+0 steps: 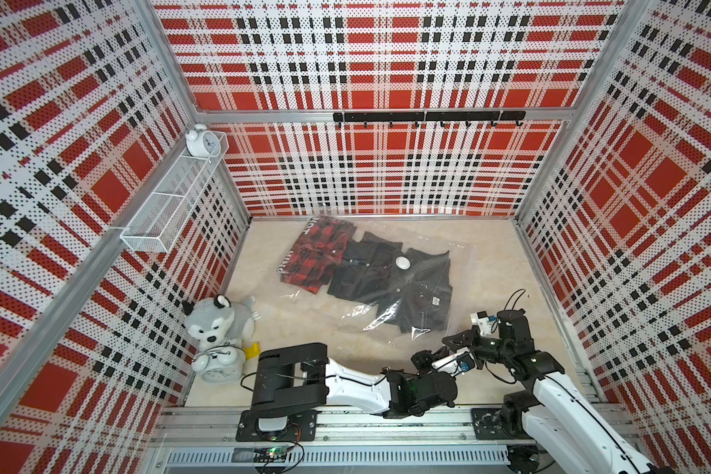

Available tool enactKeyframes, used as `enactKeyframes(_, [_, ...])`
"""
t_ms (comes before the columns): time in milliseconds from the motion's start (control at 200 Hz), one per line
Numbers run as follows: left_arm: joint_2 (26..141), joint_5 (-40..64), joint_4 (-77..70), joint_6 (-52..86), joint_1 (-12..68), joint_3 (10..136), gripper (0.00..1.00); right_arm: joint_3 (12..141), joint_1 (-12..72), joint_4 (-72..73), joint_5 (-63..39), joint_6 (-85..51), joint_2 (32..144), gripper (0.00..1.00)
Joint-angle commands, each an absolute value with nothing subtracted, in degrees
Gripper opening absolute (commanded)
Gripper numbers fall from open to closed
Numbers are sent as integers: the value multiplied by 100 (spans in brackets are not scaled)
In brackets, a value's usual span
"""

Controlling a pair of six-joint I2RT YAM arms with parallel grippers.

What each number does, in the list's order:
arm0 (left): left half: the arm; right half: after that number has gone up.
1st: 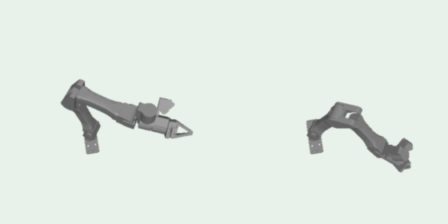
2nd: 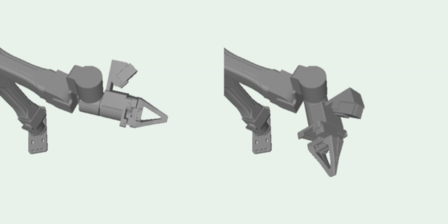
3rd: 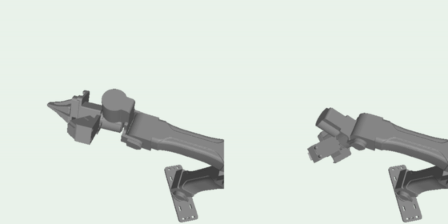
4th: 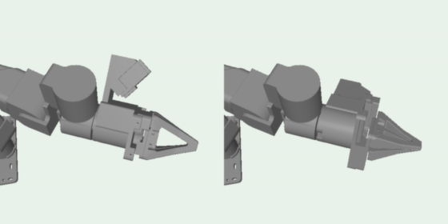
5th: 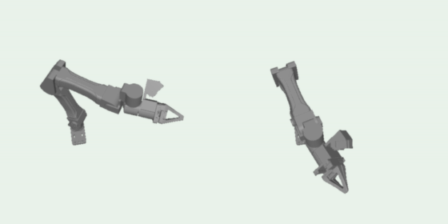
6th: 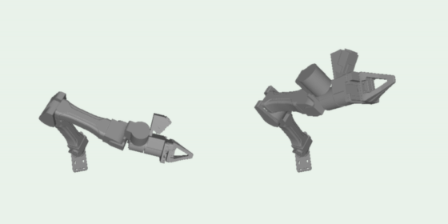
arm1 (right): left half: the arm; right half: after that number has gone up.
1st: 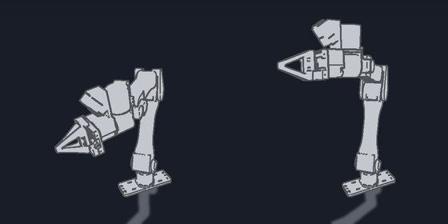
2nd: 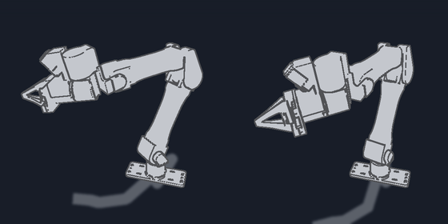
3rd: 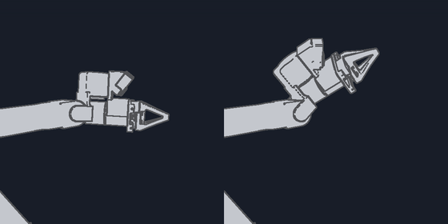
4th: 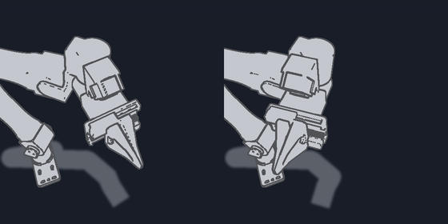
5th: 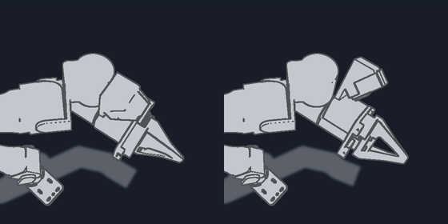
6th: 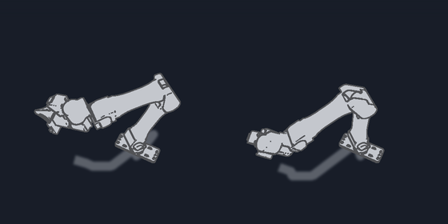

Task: Place the folded shirt into the vacuum bag
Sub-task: Close the vacuum bag at the center of the board.

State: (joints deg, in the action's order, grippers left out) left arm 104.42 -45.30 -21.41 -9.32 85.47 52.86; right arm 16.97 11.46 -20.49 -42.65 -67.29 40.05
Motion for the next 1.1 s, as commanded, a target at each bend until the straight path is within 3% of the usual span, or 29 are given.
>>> enactKeyframes(0, [10435,-4566,-2232,-890,8507,5391,0,1686,1107,-2041,-4131,-6832,3838,0])
enactKeyframes(351, [10042,-4359,-2461,-732,8611,4959,0,1679,1083,-2288,-3540,-6926,3804,0])
enactKeyframes(1092, [9702,-4526,-2671,-694,8877,4483,0,1846,448,-2469,-3437,-6610,4245,0])
